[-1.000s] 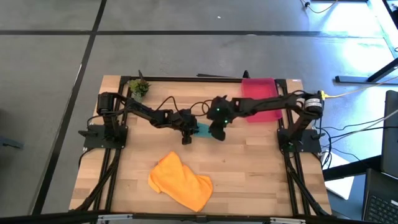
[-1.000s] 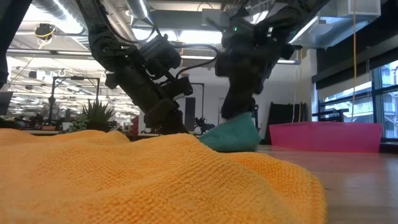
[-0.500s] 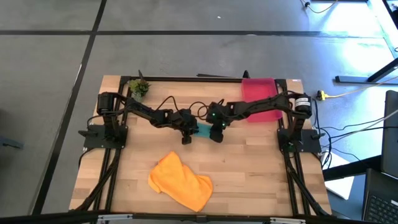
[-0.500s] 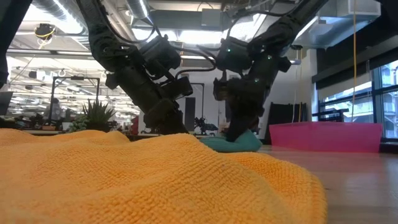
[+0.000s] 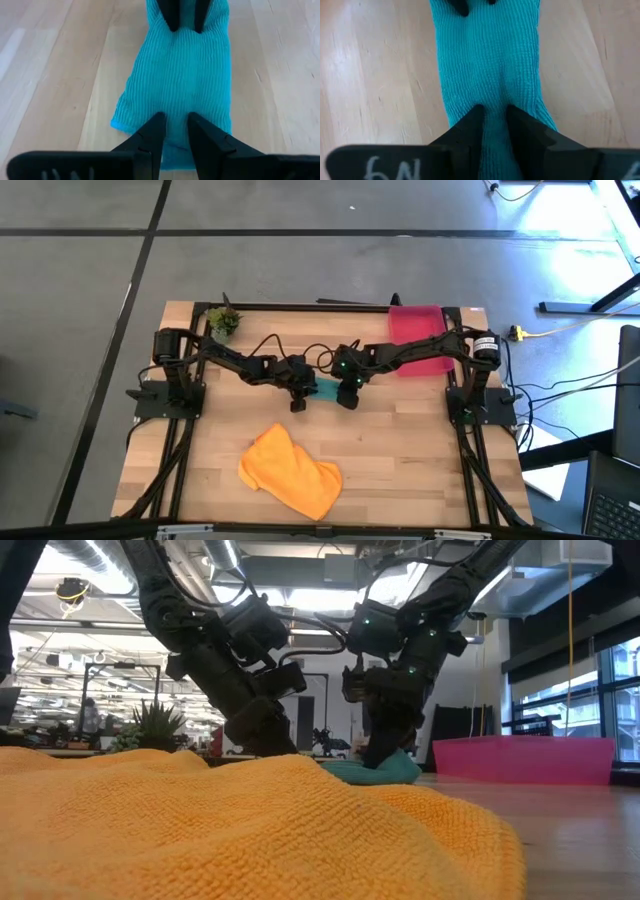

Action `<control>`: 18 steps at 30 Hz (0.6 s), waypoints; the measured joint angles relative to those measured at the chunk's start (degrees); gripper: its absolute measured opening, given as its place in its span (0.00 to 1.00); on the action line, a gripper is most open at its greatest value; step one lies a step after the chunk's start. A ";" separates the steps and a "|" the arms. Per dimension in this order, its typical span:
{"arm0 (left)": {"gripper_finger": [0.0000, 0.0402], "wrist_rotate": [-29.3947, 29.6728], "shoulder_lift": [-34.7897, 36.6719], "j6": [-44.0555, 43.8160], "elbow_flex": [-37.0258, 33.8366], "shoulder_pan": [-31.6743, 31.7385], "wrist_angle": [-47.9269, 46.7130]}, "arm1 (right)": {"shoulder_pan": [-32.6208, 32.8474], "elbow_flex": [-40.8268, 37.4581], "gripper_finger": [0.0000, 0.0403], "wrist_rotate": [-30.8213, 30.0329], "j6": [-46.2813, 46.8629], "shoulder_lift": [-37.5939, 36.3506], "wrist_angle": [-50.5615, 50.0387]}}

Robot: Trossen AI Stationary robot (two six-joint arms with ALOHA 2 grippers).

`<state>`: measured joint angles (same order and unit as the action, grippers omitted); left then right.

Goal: Roll microfiber towels into tight, uniform cylinder then place into a basket
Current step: Roll the blue microfiber cloth on the table

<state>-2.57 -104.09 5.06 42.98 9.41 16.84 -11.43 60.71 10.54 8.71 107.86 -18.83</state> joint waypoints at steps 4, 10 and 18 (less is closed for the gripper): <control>0.21 0.00 0.33 0.04 0.00 -0.04 -0.19 | -0.01 -0.02 0.24 -0.04 0.08 0.06 -0.02; 0.21 0.06 4.11 0.09 -0.01 -0.04 -4.00 | -0.05 -0.07 0.24 0.31 0.04 0.11 -0.09; 0.21 3.31 14.59 1.55 -0.01 -0.04 -15.21 | -0.07 -0.11 0.24 0.47 0.02 0.15 -0.11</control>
<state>0.74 -89.50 6.61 42.97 9.37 1.63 -11.51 60.60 11.01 8.73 108.01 -18.94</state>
